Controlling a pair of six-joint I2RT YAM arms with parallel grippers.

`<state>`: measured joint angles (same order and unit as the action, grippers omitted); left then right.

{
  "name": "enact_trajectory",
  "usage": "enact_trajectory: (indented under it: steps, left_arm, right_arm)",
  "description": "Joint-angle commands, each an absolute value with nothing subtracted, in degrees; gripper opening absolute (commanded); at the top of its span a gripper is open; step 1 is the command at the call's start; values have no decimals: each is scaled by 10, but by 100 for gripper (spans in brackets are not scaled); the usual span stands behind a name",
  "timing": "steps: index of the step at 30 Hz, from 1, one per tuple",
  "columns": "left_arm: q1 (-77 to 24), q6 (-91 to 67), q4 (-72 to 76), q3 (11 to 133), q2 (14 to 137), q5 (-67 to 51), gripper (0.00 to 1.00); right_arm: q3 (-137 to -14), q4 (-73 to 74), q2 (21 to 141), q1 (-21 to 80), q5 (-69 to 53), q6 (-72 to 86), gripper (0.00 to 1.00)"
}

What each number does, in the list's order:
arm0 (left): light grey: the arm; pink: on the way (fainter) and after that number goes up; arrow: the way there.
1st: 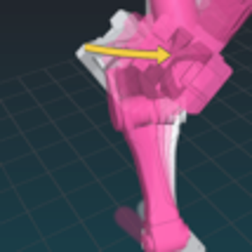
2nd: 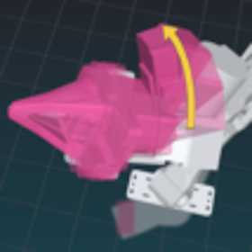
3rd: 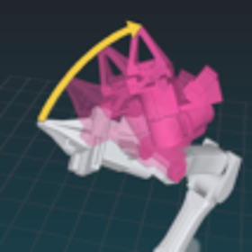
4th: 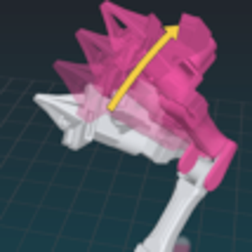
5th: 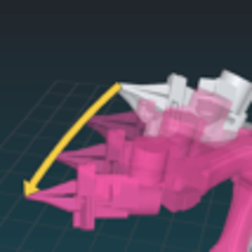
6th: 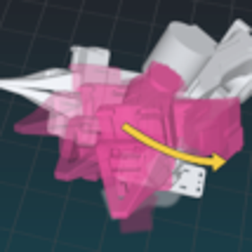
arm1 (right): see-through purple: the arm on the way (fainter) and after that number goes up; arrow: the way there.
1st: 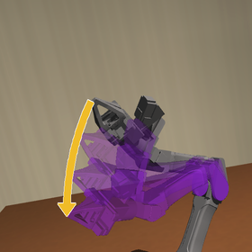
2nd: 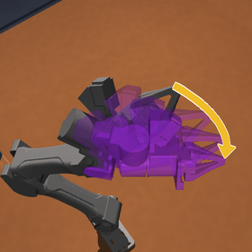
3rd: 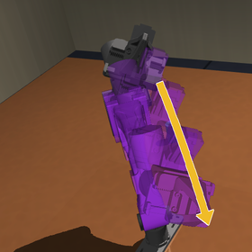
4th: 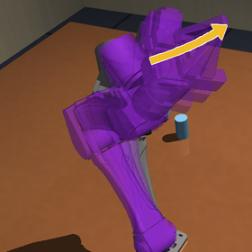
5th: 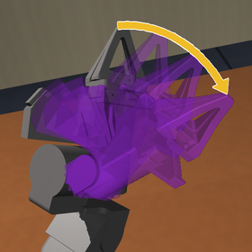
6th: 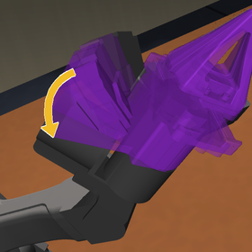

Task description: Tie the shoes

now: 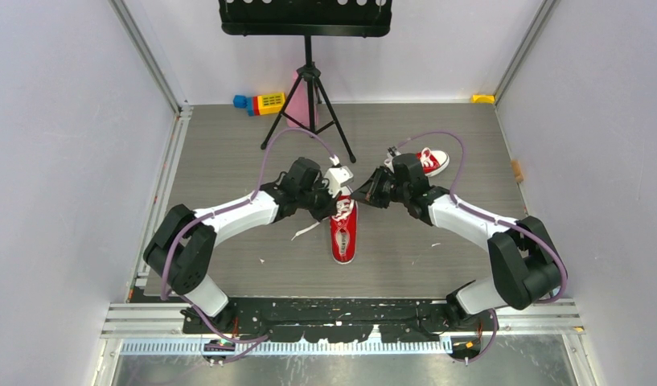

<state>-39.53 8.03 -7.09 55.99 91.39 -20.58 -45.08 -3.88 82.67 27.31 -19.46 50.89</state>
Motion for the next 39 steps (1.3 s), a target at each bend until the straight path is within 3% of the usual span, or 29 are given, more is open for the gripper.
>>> enact_trajectory:
  steps: [1,39]
  left_arm:
    - [-399,103,-55,588,919,-225,0]
    - [-405,135,-58,608,942,-250,0]
  right_arm:
    - [-487,-49,835,272,-218,488,1]
    - [-562,-4,893,308,-206,465,9]
